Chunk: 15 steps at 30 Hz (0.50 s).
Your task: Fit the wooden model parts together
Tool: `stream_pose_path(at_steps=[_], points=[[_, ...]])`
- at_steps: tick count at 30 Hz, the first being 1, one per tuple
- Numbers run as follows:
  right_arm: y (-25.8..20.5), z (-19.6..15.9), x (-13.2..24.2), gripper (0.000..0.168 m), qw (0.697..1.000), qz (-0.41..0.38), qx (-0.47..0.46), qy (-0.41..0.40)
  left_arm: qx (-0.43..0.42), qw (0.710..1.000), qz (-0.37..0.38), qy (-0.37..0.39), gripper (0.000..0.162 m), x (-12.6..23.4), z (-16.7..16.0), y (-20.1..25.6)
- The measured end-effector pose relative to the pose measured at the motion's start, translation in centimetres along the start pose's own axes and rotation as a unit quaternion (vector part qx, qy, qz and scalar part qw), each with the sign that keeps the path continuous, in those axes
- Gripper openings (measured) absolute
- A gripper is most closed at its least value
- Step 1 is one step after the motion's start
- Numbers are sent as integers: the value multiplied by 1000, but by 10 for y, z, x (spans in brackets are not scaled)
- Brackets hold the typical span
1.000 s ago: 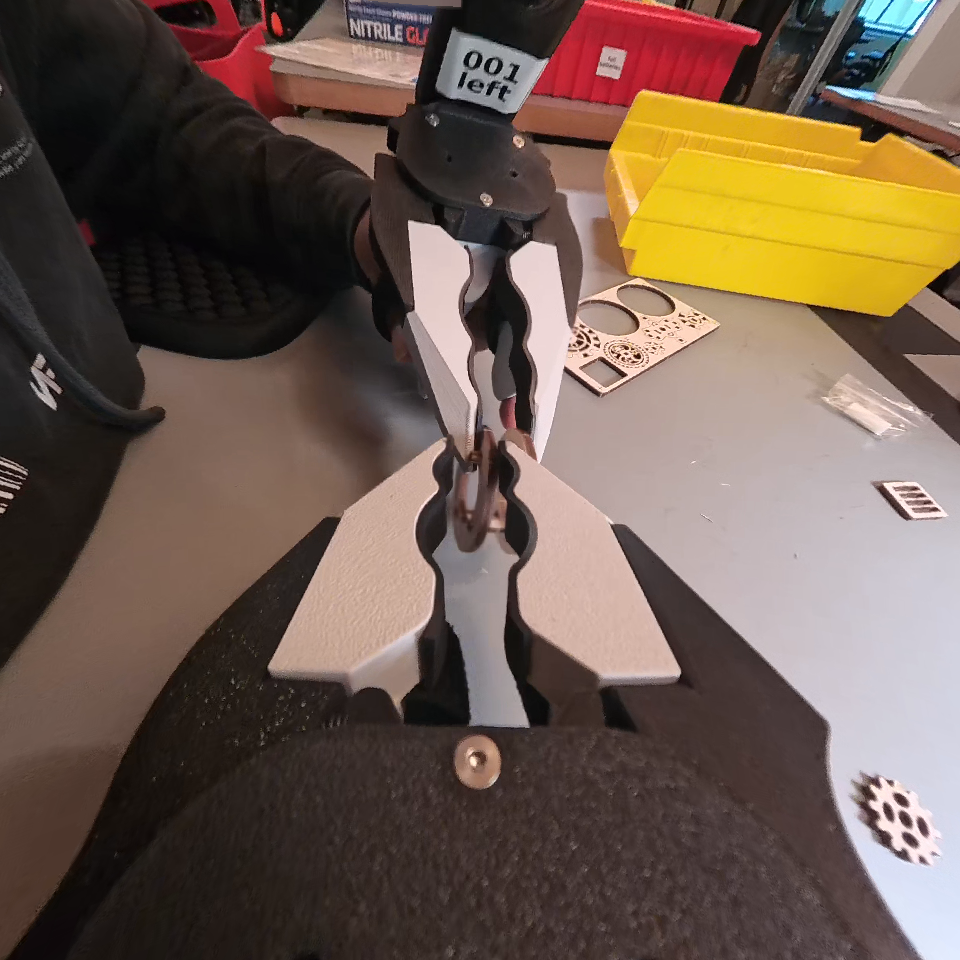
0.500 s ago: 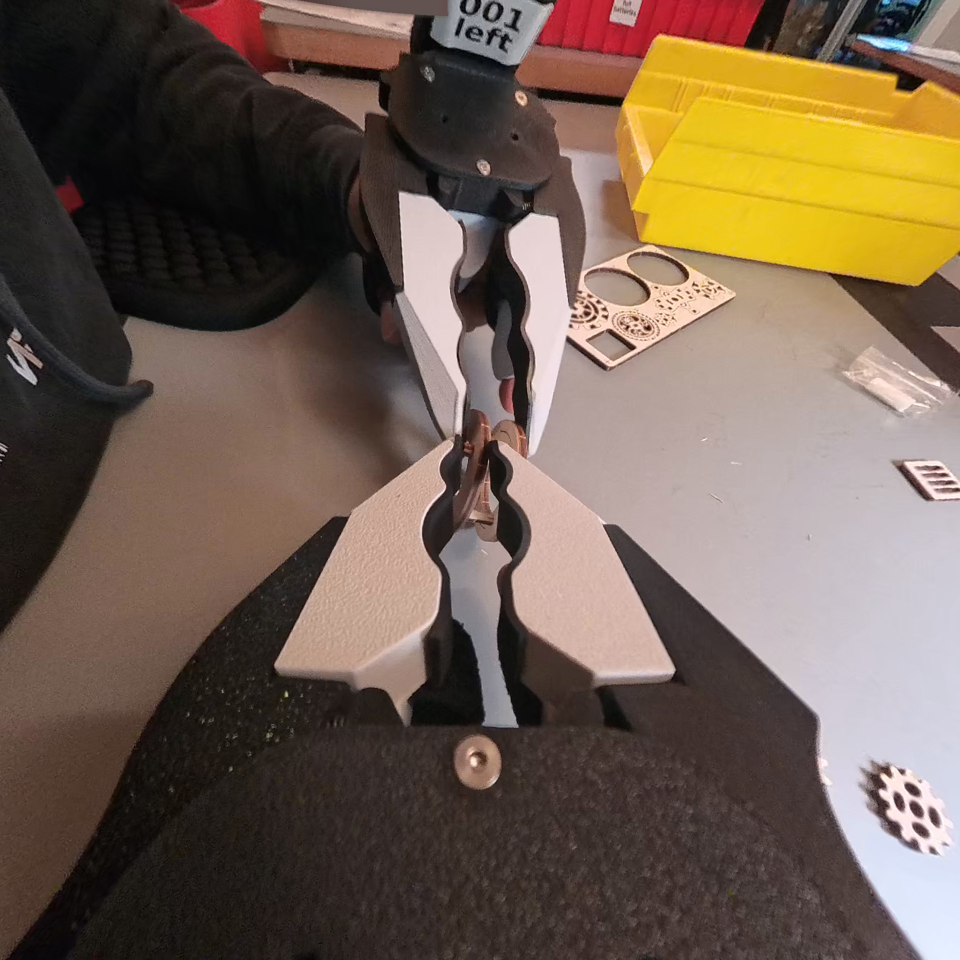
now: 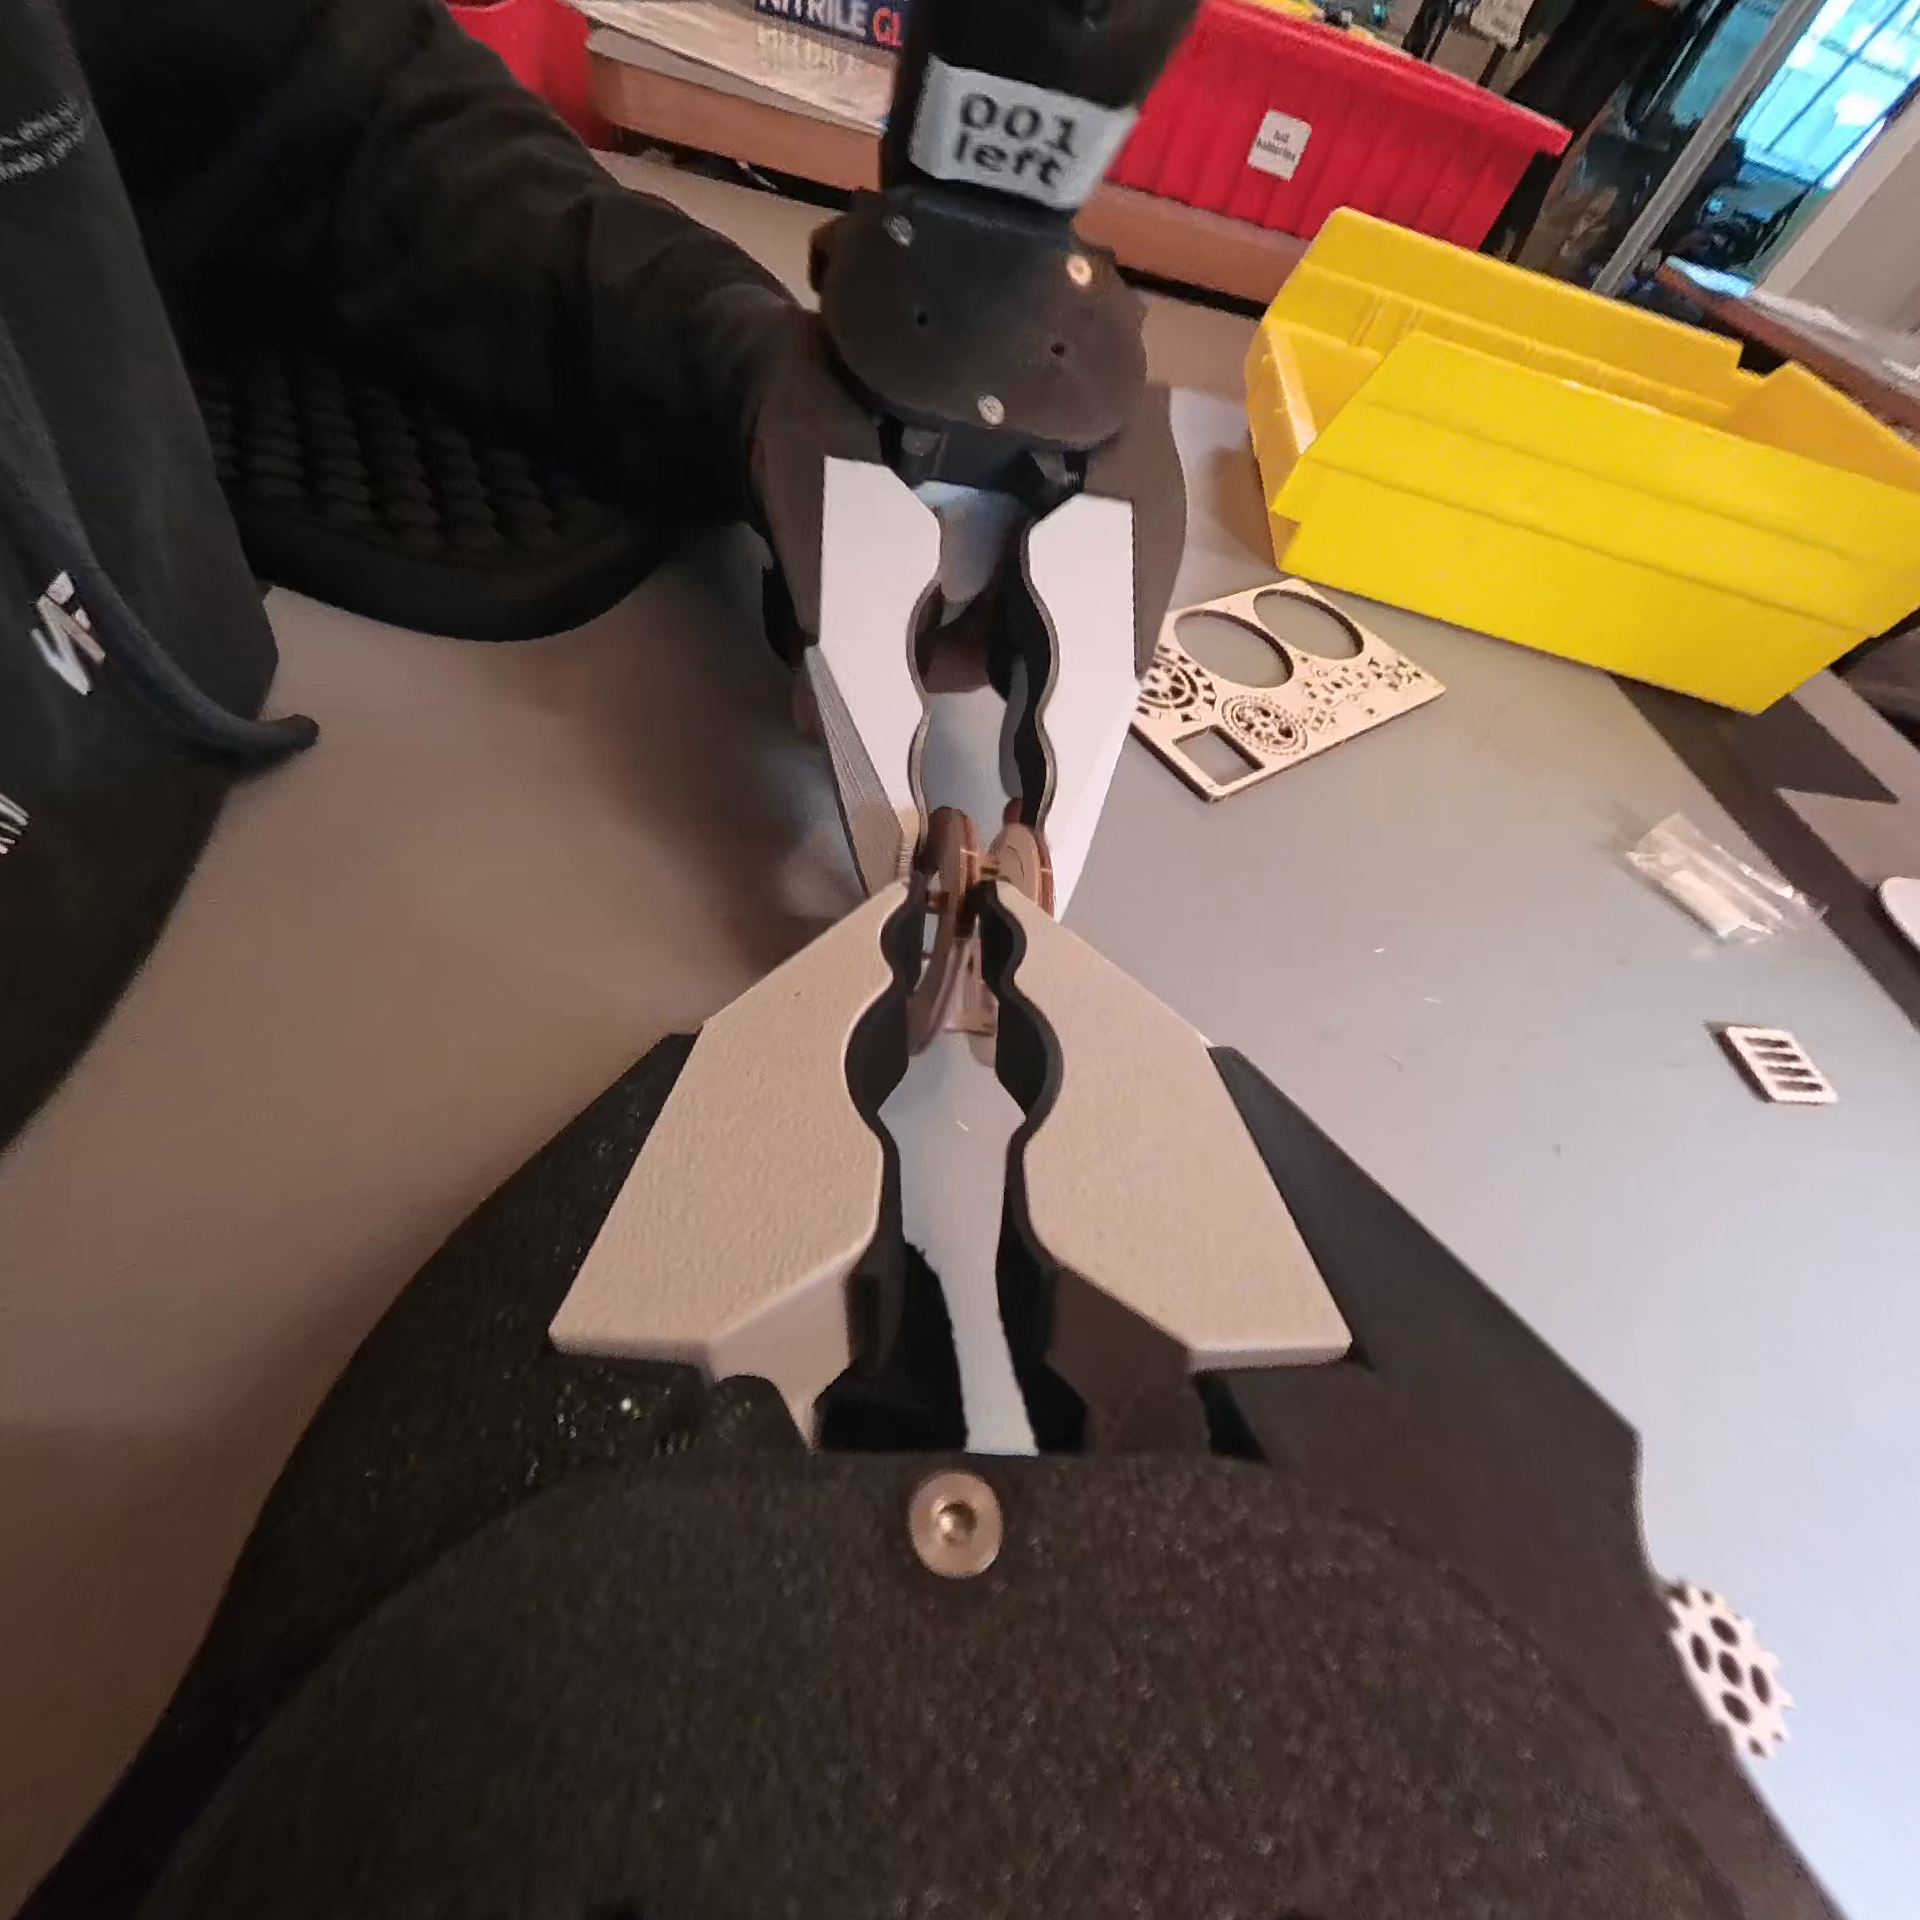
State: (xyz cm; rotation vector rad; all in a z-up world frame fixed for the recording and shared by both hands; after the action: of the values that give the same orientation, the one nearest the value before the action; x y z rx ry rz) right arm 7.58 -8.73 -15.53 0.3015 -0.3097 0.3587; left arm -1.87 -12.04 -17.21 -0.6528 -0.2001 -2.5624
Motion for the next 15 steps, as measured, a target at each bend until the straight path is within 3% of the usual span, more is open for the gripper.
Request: stream_pose_path(at_steps=[6,15], points=[[2,-2,0,7,1000,5,-23,2,-56,997,40,-16,23,1,2,0],[3,-4,-1,1,1000,-5,-11,-10,-17,999,31,7,22,6,10,0]])
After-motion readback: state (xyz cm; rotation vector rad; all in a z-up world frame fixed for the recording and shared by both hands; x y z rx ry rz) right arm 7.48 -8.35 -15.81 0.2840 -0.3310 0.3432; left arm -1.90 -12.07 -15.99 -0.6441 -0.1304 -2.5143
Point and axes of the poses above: each gripper's, where its closed fingertips meet, x back along the fingers, z out of its top, y = z × x across the jaws, the point moved 6 cm from there along x, back along the fingers, and after that the axes turned 1 degree about x, right-handed, at the moved point
